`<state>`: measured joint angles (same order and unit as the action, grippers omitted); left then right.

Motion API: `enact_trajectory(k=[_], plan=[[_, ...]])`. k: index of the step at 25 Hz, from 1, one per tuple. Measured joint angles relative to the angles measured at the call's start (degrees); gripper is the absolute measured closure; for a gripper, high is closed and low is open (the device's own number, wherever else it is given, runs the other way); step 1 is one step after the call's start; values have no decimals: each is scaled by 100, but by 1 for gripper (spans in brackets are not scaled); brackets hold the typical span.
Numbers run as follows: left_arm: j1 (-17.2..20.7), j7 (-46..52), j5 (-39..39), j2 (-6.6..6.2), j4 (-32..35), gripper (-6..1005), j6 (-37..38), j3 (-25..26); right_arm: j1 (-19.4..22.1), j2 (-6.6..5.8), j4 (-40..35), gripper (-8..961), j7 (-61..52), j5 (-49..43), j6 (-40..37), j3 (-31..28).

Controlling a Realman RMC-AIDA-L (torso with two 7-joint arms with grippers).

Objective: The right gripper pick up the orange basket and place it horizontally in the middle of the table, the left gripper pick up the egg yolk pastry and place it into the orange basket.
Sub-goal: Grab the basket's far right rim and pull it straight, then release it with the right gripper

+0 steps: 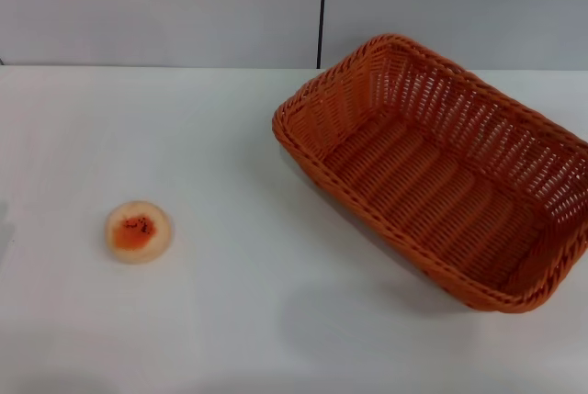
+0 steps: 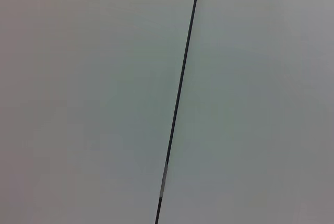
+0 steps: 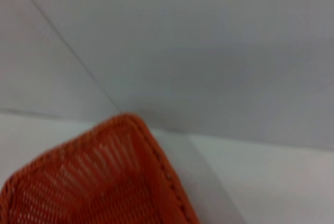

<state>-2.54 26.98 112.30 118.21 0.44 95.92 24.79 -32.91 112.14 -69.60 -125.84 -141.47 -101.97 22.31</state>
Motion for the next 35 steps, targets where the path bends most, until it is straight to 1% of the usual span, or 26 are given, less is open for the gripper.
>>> enact_trajectory(k=[2,4,7,11,14,17,22,26,29,34,35], plan=[[0,-2,5,0,-1,237,3,-13,-285,-95,3,138,-176,-393,-282,0],[13,-20,9,2,-15,239,4,-28,-495,-141,93,140,-236,-590,-405,73],[66,-39,11,7,-37,242,10,-35,-628,-157,463,143,-254,-625,-319,273],[153,-32,11,9,-44,245,43,-35,-693,-156,1144,148,-283,-617,198,743],[184,-30,4,9,-44,247,113,-23,-706,-106,1534,151,-290,-613,679,1080],[196,-28,-17,9,-44,250,165,-4,-734,-61,1830,155,-290,-606,1005,1255],[142,-49,-11,9,-45,254,165,-8,-773,7,2094,160,-179,-603,1409,1282],[109,-26,-8,12,-52,257,165,-6,-775,24,2178,165,-95,-597,1519,1293],[100,-6,-10,8,-53,260,175,-3,-778,28,2195,168,-48,-595,1509,1416],[97,-23,-4,12,-53,264,176,-18,-782,87,2205,174,-42,-607,1590,1499],[97,-16,2,15,-54,265,175,-23,-783,92,2207,201,-42,-610,1610,1500]])
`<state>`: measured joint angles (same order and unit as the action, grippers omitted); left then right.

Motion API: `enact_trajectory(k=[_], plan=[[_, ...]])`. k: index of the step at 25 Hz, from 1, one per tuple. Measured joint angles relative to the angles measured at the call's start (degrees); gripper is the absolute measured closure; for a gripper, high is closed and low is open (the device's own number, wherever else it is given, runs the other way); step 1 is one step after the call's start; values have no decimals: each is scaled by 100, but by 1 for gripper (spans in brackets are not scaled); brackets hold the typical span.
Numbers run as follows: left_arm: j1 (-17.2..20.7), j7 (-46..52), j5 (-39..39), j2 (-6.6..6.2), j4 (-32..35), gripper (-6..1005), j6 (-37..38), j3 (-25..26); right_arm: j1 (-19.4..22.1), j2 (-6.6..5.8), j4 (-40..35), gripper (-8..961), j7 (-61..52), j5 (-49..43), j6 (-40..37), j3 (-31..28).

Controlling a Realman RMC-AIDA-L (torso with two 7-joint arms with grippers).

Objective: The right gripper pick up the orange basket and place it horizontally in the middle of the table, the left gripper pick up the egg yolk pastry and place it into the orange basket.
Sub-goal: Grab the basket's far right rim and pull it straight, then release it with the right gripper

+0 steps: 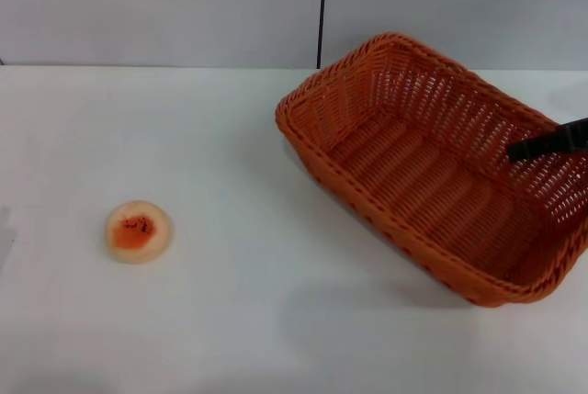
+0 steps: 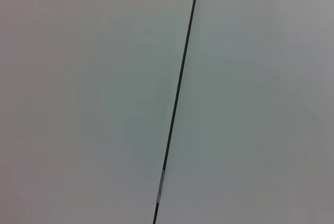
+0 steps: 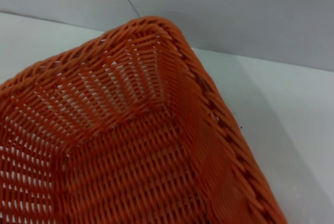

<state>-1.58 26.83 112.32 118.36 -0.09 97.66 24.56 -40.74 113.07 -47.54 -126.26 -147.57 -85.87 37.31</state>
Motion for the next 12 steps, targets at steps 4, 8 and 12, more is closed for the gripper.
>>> enact_trajectory(k=[4,8,12], plan=[[-3,13,7,1,1,268,-1,0,8,10,-23,310,-2,12,50,-14],[-16,15,9,2,0,271,-2,6,57,51,-168,446,135,73,76,9],[-18,15,5,1,1,275,3,13,60,96,-309,638,516,243,10,11]])
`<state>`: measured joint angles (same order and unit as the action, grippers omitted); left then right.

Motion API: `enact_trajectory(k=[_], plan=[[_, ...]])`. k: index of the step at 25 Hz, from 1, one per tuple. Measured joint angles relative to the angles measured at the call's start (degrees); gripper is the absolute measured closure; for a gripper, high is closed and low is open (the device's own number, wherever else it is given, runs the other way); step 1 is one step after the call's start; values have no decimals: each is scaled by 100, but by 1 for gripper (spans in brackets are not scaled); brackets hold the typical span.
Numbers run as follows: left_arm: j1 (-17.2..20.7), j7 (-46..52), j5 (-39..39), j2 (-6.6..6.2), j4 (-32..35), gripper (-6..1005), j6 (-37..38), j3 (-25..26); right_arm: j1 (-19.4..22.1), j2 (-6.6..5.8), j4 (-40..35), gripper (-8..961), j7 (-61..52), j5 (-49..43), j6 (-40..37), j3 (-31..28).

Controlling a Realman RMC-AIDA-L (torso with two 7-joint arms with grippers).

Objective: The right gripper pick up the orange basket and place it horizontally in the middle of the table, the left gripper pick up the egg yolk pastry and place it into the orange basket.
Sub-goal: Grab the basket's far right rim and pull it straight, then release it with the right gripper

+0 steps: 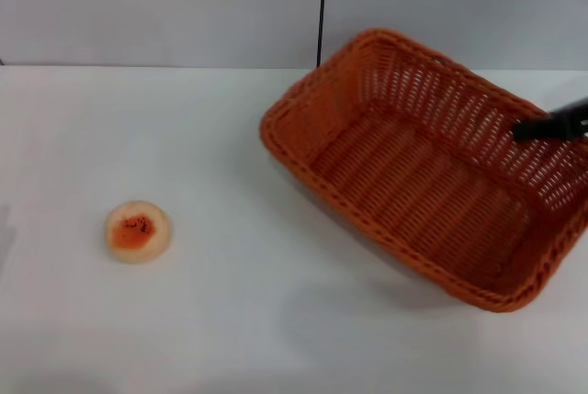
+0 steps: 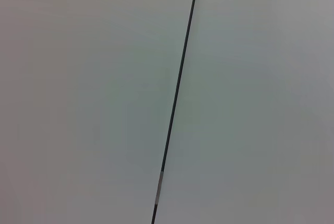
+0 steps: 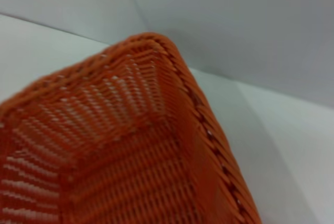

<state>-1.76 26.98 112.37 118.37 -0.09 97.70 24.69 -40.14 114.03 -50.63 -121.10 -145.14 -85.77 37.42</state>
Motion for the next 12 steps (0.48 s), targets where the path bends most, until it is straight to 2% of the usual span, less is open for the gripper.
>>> enact_trajectory(k=[3,5,12], plan=[[0,0,-7,-3,0,277,15,8,44,76,-197,718,727,531,-291,36],[3,0,-6,-3,0,279,29,9,40,79,-220,771,913,616,-367,67],[68,0,-22,-6,4,285,116,8,25,148,-523,781,2299,1017,-812,223]])
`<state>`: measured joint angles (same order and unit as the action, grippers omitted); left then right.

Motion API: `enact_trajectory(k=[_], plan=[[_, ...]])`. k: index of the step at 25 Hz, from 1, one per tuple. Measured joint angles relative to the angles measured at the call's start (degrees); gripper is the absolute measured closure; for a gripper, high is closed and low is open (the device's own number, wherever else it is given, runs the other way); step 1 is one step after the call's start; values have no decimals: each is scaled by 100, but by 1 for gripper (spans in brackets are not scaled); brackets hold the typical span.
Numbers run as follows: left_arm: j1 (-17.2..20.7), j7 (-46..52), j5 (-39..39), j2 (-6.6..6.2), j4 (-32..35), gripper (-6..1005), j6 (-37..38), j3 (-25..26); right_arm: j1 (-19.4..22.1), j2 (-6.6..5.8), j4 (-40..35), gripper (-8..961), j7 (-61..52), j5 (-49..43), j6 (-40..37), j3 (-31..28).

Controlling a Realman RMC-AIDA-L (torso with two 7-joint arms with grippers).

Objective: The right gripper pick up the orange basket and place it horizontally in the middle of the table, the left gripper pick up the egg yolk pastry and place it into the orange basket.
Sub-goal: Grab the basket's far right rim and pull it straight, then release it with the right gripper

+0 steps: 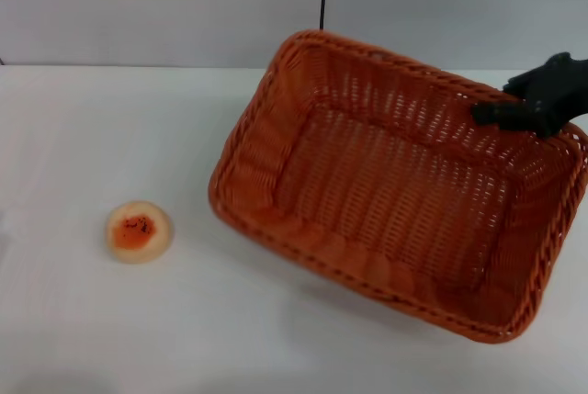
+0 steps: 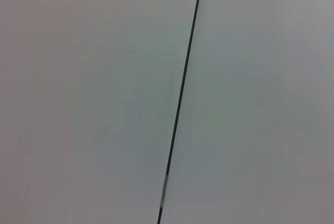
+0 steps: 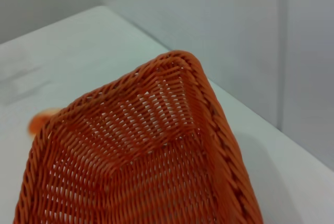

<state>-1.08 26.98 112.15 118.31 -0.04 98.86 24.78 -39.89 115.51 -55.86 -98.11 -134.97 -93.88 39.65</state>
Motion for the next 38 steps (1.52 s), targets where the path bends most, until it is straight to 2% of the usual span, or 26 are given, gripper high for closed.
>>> enact_trajectory(k=[7,12,23,38], plan=[[186,0,21,-1,-5,290,122,-23,-173,8,53,790,1272,220,-476,246],[289,0,26,7,-5,295,172,-33,-257,27,282,791,1734,361,-543,396],[418,0,26,17,-6,304,232,-43,-317,90,339,790,1830,366,-365,447],[424,0,25,17,-14,316,295,-44,-264,208,365,704,2133,374,-83,506]])
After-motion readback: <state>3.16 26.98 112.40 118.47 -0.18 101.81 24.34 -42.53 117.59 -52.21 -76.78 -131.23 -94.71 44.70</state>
